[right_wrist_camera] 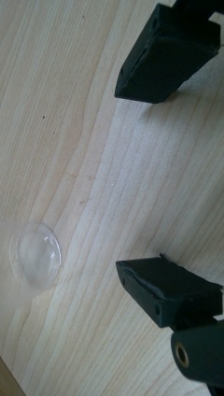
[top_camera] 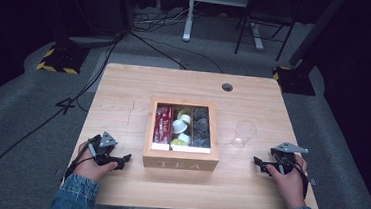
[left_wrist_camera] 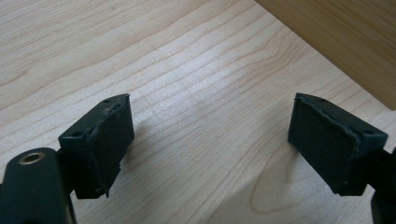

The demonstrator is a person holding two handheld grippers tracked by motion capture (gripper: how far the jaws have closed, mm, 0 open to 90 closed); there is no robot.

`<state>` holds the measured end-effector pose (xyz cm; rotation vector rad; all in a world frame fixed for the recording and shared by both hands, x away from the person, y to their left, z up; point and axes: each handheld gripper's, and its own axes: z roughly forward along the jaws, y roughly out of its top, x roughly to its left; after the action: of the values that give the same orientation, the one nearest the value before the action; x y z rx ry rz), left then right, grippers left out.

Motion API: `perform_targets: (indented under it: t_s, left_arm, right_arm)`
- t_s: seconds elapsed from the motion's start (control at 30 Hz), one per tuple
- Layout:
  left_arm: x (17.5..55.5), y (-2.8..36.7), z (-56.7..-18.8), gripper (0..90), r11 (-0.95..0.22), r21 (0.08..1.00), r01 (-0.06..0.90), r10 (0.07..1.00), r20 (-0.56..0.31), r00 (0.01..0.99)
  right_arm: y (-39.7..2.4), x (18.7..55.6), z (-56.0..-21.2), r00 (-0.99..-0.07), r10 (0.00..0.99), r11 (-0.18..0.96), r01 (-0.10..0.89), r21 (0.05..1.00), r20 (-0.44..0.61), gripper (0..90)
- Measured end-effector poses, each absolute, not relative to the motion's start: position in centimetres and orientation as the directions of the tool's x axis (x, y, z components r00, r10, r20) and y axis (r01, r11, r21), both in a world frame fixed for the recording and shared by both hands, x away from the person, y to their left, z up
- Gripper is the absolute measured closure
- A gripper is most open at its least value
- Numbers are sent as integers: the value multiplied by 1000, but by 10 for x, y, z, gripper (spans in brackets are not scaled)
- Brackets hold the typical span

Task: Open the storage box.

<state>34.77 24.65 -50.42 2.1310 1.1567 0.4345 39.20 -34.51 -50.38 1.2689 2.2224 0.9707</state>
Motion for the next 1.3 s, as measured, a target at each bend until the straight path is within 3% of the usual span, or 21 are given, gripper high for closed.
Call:
perform_targets:
  t_s: [0.2,0.37,1.3]
  left_arm:
    - [348,246,-502,165,-383,679,626,841,-25,541]
    - [347,250,-496,253,-369,658,656,849,-48,526]
    - [327,236,-437,288,-314,747,585,845,-61,532]
  right_arm:
    - [-345,392,-504,-508,861,347,582,735,-5,146]
    - [-345,392,-504,-509,861,348,581,735,-5,145]
    - [-345,393,-504,-512,859,350,580,736,-5,145]
